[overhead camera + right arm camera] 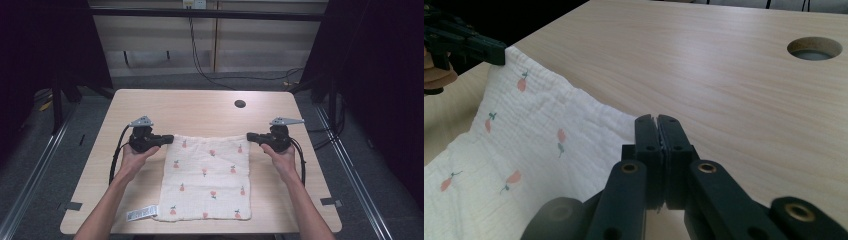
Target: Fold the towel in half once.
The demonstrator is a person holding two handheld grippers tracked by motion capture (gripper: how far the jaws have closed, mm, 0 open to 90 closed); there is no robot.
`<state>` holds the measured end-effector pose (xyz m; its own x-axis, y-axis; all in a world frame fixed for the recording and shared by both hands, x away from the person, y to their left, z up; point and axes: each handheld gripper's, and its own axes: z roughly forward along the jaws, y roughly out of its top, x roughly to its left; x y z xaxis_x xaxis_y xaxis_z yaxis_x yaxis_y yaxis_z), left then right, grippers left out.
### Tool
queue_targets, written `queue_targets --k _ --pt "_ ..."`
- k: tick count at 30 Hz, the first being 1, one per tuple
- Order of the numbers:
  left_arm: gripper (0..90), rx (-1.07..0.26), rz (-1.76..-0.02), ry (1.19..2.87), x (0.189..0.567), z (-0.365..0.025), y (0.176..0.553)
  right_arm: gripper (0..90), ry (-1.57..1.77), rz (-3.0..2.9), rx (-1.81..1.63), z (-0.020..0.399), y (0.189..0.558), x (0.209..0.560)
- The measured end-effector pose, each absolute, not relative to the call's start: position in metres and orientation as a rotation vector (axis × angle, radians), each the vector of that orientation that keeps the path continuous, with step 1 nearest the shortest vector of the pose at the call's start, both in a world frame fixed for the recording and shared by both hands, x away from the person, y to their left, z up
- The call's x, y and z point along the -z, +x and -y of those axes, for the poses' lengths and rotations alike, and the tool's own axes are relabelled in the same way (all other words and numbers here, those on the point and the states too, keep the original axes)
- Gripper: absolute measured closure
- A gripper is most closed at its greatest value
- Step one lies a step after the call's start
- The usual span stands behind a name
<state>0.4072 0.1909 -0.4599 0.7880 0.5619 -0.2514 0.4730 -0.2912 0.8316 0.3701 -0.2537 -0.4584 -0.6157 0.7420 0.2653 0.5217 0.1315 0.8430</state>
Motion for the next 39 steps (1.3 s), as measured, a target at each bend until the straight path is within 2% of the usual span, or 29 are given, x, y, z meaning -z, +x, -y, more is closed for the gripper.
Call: queue_targets --k 8,9,15,21,24,39 --pt "87.7 -0.110 -0.801 1.902 0.454 -0.190 0.412 88.4 1.225 -2.154 -1.511 0.256 0.381 0.444" --pt "87.8 -0.148 -0.818 1.931 0.454 -0.189 0.412 88.4 1.224 -2.153 -1.505 0.256 0.382 0.442" --pt "87.9 -0.169 -0.812 1.925 0.444 -0.189 0.410 88.4 1.211 -2.114 -1.529 0.260 0.382 0.427" --pt "87.8 -0.200 -0.743 1.939 0.431 -0.193 0.393 88.4 1.175 -2.129 -1.535 0.261 0.369 0.421" --pt "88.0 -0.154 -0.749 1.916 0.431 -0.196 0.388 88.4 1.169 -2.142 -1.534 0.261 0.365 0.422" --pt "88.0 -0.184 -0.651 1.950 0.415 -0.195 0.356 88.4 1.054 -2.202 -1.519 0.255 0.331 0.402"
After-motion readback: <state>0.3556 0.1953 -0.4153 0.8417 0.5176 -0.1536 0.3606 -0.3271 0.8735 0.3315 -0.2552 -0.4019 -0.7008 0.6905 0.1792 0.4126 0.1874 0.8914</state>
